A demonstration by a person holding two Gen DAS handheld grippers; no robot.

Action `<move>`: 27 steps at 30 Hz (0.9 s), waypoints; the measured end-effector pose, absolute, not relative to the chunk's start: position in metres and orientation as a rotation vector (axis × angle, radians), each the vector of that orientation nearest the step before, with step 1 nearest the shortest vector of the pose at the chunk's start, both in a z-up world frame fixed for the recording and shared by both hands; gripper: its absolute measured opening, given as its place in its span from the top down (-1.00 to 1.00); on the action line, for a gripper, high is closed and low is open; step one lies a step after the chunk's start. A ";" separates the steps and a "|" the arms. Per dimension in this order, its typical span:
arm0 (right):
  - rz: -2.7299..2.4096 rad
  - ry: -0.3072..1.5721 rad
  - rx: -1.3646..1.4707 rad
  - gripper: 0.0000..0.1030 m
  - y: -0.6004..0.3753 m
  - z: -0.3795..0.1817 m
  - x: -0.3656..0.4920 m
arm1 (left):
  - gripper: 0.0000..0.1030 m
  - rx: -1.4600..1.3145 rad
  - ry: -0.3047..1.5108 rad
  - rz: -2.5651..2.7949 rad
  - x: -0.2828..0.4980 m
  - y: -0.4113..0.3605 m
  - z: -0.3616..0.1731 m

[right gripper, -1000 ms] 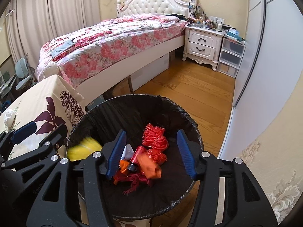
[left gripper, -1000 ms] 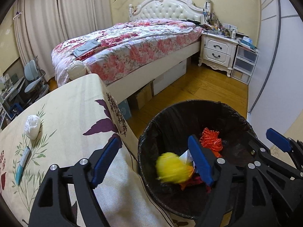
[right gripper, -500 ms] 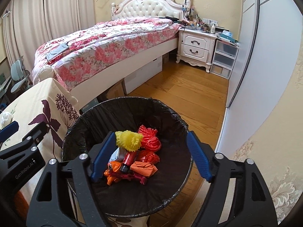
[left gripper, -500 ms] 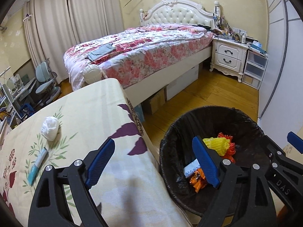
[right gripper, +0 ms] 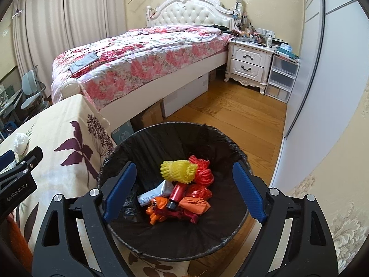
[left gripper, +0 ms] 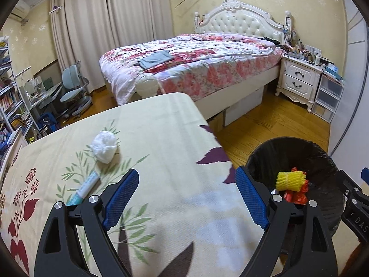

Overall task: Collect trash
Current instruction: 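Move both open tools back from the bin to the bed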

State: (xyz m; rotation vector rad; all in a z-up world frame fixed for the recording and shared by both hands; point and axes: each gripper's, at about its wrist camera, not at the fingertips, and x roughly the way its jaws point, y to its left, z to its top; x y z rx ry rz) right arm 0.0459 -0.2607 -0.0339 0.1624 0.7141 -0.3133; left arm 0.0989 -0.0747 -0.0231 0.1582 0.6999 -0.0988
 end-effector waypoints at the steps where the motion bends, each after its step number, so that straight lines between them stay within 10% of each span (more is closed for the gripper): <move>1: -0.308 0.715 0.162 -0.62 -0.258 -0.033 0.046 | -0.65 0.159 0.699 -0.093 0.098 -0.072 -0.023; 27: -0.003 0.785 0.073 -0.63 -0.119 -0.038 0.072 | -0.65 0.072 0.830 0.083 0.108 0.065 -0.041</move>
